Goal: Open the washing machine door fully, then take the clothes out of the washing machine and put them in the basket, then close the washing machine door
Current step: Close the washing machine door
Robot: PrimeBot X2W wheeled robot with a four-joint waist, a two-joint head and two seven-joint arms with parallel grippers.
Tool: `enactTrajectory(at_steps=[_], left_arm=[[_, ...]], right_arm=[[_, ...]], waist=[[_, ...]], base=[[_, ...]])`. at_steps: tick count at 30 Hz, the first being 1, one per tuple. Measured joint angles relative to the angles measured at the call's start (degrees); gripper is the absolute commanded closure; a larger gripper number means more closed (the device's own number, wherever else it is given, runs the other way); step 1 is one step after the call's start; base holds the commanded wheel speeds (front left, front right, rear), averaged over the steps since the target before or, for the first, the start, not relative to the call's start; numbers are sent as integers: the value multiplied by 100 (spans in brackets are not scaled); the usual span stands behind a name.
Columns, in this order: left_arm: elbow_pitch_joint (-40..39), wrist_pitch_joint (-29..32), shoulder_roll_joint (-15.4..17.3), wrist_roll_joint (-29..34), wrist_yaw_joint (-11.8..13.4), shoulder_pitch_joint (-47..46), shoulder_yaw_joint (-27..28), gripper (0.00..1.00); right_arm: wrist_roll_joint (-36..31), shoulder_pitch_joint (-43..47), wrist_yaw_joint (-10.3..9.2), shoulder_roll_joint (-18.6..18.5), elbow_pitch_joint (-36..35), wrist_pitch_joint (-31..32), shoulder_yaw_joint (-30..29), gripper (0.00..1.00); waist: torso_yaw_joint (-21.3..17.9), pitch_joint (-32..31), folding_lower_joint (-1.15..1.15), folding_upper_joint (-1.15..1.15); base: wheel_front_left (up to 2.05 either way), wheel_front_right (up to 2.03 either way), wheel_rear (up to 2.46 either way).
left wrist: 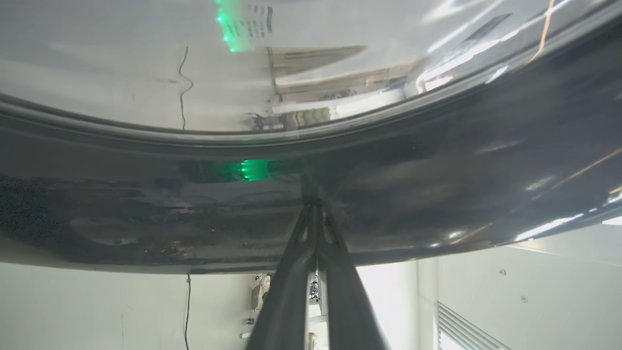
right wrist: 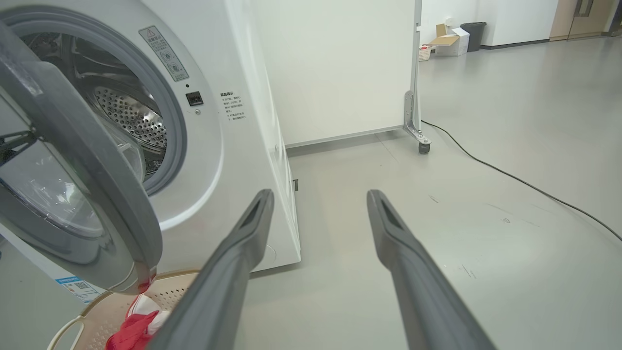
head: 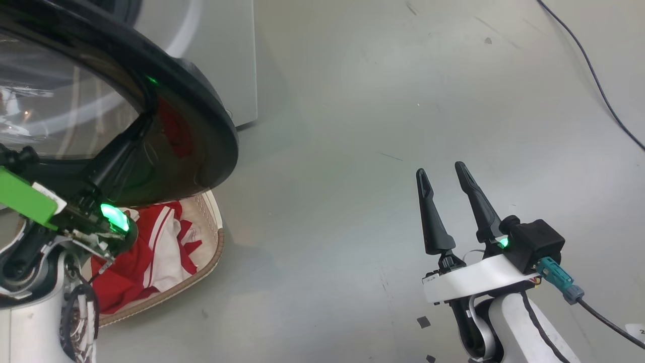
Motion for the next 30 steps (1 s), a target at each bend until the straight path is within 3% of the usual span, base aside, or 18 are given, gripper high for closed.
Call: enactTrajectory(at_steps=[30], left_arm=[[1523, -1066, -38, 605, 104, -2275, 175, 100]], right_arm=[[144, -103, -144, 10, -60, 0, 160, 0]], waist=[[-313, 304, 0, 0]], base=[[0, 0, 0]])
